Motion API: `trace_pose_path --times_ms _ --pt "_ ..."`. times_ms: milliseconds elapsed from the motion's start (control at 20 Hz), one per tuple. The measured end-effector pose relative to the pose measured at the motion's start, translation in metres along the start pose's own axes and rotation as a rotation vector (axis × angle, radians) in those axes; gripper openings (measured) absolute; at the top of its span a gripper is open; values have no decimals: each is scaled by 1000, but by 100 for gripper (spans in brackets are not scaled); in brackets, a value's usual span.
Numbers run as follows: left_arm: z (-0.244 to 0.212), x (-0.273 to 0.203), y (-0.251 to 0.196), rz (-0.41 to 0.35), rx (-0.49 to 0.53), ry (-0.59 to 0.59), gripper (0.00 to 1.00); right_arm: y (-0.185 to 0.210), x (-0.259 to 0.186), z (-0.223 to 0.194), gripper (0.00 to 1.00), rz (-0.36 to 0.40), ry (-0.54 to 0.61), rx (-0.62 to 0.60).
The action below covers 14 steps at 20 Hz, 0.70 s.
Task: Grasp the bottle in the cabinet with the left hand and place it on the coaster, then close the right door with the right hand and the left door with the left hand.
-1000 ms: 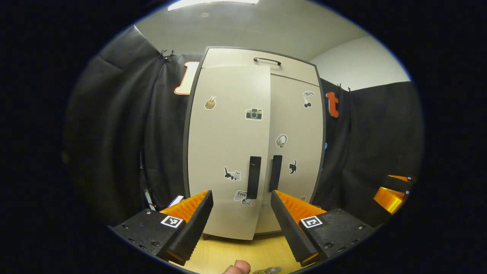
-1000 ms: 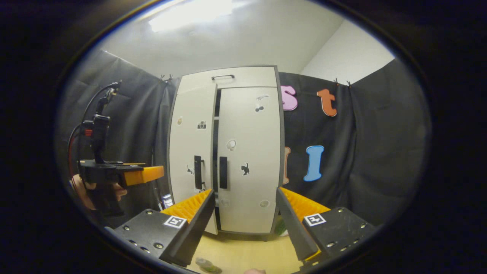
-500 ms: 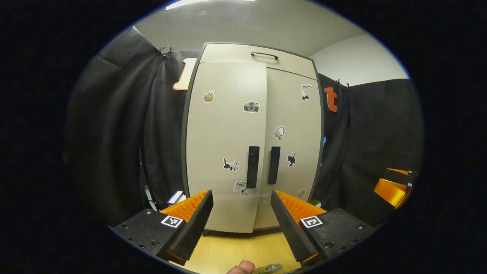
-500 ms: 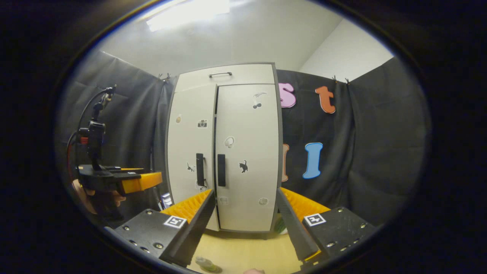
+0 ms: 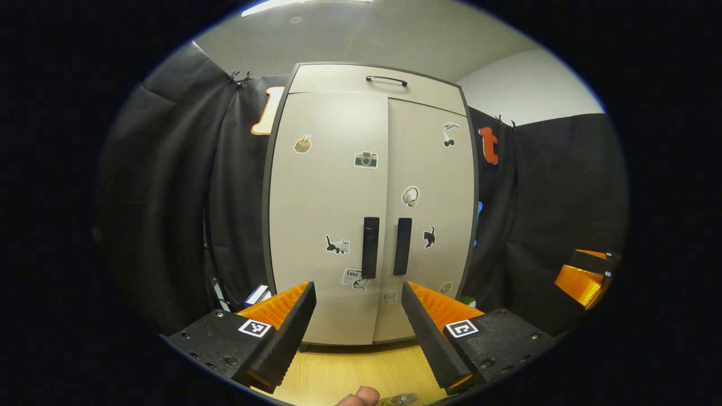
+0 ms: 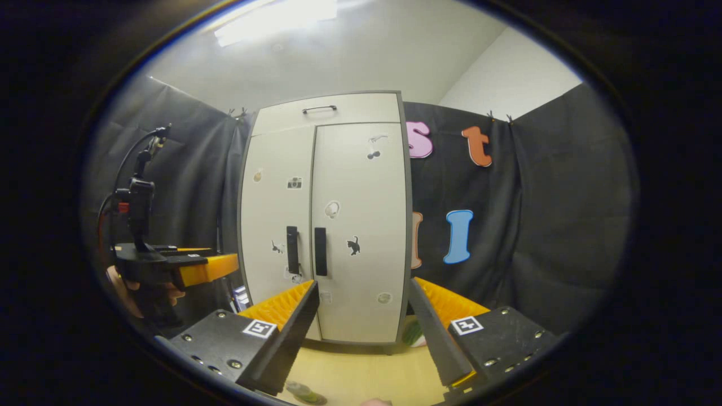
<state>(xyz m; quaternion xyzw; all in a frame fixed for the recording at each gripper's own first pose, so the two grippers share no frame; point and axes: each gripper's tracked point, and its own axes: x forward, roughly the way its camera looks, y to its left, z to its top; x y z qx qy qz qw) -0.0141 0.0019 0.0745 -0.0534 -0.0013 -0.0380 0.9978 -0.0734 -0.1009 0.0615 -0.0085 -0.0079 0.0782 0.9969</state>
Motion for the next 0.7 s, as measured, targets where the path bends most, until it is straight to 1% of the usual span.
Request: trace_pose_path --times_ms 250,450,500,550,600,700 --pt "-2 5 -3 -1 -2 3 96 -5 4 3 96 -7 -3 2" --pt "-1 8 2 14 -11 -4 96 -5 9 3 96 -14 -3 -4" --pt "0 9 4 17 -14 -10 93 -4 10 3 96 -14 -3 -5" --pt "1 11 5 18 -16 -13 93 -3 13 2 96 -14 -3 -6" --pt "1 11 8 22 -15 -17 96 -2 14 1 96 -18 -2 -4" --pt "4 14 15 29 -12 -23 96 -1 18 2 96 -22 -5 -3"
